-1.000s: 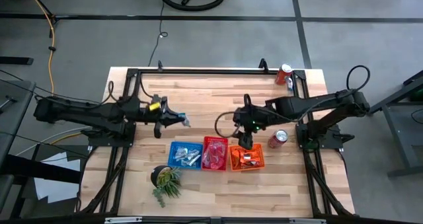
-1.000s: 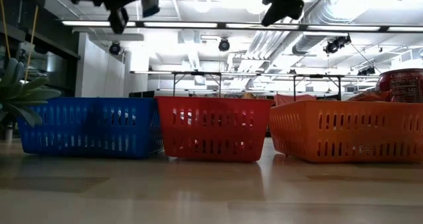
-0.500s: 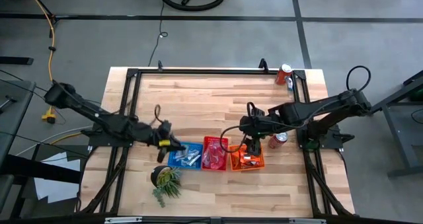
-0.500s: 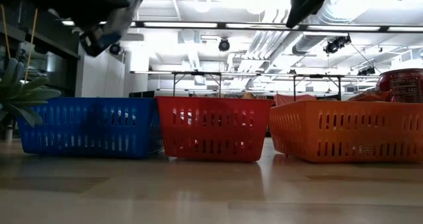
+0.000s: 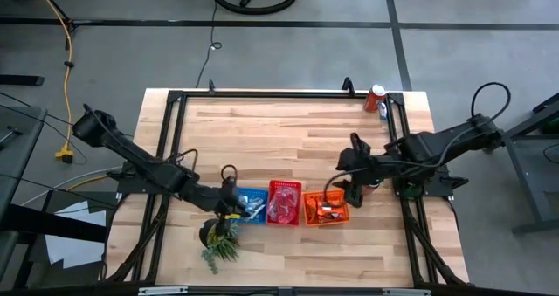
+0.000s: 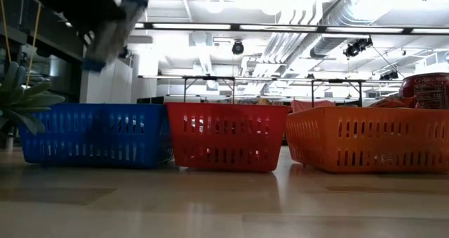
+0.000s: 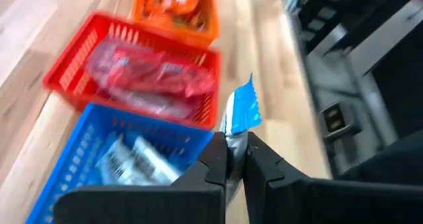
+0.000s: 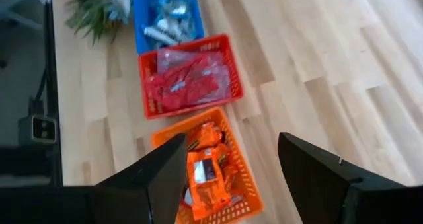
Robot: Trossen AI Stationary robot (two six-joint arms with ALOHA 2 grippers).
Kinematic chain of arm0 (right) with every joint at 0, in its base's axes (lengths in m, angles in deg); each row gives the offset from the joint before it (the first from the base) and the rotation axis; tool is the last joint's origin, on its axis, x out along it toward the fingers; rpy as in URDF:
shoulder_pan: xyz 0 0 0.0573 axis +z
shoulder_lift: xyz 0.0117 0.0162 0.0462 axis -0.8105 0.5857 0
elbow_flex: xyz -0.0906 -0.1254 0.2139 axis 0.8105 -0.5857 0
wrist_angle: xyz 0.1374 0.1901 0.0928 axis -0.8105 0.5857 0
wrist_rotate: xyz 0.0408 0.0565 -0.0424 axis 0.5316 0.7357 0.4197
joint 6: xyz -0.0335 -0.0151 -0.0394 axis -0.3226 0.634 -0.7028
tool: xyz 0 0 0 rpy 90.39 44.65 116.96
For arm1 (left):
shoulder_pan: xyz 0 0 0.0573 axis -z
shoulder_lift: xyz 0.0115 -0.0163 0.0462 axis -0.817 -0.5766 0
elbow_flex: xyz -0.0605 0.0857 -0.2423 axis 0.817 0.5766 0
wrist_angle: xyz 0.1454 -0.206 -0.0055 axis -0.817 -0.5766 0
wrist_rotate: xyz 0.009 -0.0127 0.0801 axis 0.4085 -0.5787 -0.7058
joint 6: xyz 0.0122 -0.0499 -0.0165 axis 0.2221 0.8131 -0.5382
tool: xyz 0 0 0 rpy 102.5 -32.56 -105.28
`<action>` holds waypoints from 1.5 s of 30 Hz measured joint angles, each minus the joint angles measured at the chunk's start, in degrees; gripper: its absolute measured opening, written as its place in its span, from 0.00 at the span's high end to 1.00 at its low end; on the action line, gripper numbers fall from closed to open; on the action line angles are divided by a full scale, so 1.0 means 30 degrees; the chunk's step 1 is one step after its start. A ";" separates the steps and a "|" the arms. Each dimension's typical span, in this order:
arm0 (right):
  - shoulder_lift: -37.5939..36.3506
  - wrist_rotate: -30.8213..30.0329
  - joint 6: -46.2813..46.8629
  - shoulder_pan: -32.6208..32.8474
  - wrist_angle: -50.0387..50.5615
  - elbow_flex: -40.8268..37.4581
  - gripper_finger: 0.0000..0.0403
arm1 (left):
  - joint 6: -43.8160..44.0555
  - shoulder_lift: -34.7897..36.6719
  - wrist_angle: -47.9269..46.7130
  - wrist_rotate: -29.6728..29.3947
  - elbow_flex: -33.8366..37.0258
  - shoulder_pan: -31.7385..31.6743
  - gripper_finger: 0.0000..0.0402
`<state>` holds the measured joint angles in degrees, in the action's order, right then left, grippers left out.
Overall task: Sort candy
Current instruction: Put the white candy pack into the blue bin
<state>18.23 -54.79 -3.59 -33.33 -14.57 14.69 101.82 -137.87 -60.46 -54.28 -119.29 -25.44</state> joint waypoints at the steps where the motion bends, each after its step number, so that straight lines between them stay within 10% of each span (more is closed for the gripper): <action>1: -0.0192 -0.0340 0.0197 0.0162 0.0033 0.0000 0.43 | 0.0028 -0.0266 -0.0398 0.0000 -0.0112 -0.0064 0.99; 14: -0.0800 -0.1266 0.0208 0.0910 0.1651 0.0000 0.43 | 0.0048 -0.1398 -0.1688 0.0313 -0.0233 -0.1744 0.86; 27: -0.0800 -0.1098 -0.0113 0.0903 0.2093 0.0000 0.43 | 0.2233 0.1193 -0.4407 0.3495 -0.0426 -0.2792 0.51; 39: -0.2203 -0.1995 0.3219 -0.0168 0.2014 0.0000 0.43 | -0.1026 0.8466 -0.5900 -0.4881 -0.3381 -0.4953 0.42; 45: -0.2679 -0.4222 0.3813 -0.1925 0.2007 0.0000 0.43 | -0.1830 1.0832 -0.6921 -0.3231 -0.4365 -0.8024 0.42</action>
<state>10.19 -67.46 7.85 -39.10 -8.54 14.69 96.33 -105.37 -81.22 -63.97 -132.38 -49.52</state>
